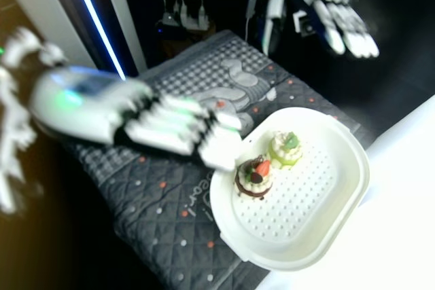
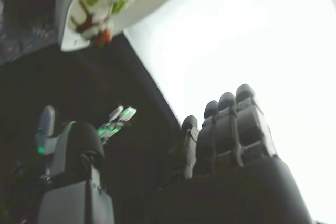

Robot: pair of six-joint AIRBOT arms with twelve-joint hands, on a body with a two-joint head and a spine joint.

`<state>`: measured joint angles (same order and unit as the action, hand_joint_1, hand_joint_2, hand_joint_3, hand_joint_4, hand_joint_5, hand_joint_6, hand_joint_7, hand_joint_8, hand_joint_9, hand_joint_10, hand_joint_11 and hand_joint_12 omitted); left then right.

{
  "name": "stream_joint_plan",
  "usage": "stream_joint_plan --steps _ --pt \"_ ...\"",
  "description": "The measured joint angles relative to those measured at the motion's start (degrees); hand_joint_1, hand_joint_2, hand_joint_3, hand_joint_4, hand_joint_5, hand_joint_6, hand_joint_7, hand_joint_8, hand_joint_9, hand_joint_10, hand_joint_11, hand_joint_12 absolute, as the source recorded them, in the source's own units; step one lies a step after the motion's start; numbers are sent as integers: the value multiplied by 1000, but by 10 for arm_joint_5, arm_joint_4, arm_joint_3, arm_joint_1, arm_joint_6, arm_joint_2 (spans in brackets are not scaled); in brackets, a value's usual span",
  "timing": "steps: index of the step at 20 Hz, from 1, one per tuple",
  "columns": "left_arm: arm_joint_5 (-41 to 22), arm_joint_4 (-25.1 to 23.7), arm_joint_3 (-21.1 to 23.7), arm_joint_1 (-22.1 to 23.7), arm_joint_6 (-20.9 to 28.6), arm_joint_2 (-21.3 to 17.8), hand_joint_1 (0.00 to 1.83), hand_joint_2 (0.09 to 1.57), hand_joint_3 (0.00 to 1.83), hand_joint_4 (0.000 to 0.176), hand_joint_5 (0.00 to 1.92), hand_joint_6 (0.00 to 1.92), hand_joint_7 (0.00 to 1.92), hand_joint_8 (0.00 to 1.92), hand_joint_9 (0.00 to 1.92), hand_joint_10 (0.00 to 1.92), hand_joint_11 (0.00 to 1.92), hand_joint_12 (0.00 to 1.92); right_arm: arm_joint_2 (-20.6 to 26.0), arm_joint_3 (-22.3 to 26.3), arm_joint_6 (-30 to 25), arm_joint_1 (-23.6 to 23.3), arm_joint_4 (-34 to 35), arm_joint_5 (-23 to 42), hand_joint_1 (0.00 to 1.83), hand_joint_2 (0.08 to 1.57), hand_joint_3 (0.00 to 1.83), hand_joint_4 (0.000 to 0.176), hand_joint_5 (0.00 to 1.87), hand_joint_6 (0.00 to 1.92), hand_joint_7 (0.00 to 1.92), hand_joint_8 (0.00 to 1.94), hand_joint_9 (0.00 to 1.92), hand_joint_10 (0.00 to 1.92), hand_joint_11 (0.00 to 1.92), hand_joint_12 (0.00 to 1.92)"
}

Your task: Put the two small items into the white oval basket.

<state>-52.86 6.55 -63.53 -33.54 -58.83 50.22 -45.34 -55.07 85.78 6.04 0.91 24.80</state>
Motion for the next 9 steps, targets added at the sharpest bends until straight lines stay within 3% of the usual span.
stream_joint_plan --steps 2,3,4,5,6,8,9 --pt "-74 21 18 -57 20 -16 773 1079 1 164 0 0 0 0 0 0 0 257 21 22 -9 32 -7 42 360 1106 0 171 0 0 0 0 0 0 0 0" --pt "-123 34 23 -92 33 -17 780 1091 4 165 0 0 0 0 0 0 0 51 31 26 -50 72 -13 76 368 1106 0 175 0 0 0 0 0 0 0 0" --pt "-158 41 24 -122 51 -17 764 1079 0 173 0 0 0 0 0 0 0 9 38 26 -110 115 -16 106 369 1113 0 176 0 0 0 0 0 0 0 0" --pt "-181 47 29 -140 66 -17 689 1078 0 152 0 0 0 0 0 0 0 1 46 25 -142 145 -16 125 303 1085 0 176 0 0 0 0 0 0 53 27" --pt "-206 50 32 -157 74 -17 667 1095 6 171 0 0 0 0 0 0 0 0 54 24 -172 166 -14 145 294 1078 0 159 0 0 0 0 0 0 94 51" --pt "-274 61 50 -190 77 -18 604 1122 16 176 0 0 0 0 0 0 10 5 70 31 -214 197 -7 225 263 1056 0 168 0 0 0 0 0 0 5 5" --pt "-309 57 58 -208 78 -18 611 1153 29 147 0 0 0 0 0 0 1 0 79 42 -216 214 -4 282 229 1061 0 130 0 0 0 0 0 0 0 0"
